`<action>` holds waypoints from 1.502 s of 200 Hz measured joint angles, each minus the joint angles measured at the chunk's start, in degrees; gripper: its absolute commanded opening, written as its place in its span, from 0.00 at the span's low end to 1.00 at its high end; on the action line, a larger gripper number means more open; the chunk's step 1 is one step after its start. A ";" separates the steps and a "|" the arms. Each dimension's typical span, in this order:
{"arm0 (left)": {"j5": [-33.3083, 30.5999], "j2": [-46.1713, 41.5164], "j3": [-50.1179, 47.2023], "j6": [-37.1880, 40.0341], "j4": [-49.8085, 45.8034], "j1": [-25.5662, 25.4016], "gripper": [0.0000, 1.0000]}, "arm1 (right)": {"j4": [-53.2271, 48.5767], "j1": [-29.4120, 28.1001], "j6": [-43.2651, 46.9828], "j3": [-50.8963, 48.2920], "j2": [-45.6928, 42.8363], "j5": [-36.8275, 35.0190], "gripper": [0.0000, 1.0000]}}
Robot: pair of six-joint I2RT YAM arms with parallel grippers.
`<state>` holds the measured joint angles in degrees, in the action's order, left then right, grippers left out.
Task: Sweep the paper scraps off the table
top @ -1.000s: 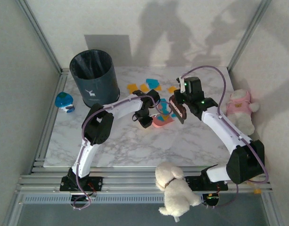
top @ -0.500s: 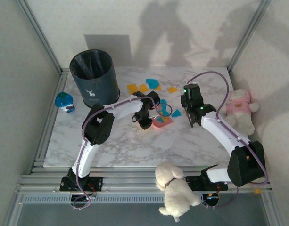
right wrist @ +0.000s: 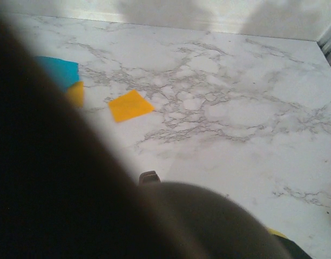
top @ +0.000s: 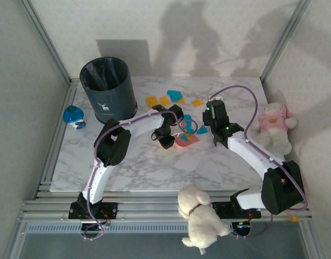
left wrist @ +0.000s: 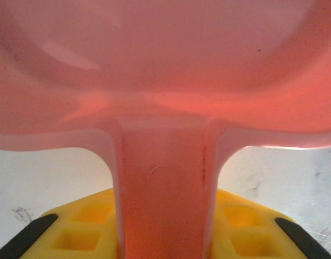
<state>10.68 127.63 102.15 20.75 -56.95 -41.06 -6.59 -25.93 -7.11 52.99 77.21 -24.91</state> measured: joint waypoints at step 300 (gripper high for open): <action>0.00 -8.44 -10.25 -3.06 2.73 0.28 0.00 | -0.59 1.18 -1.03 5.11 2.60 11.23 0.00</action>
<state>10.68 119.20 91.90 17.69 -54.22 -40.77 -7.18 -24.75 -8.14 58.11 79.81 -13.67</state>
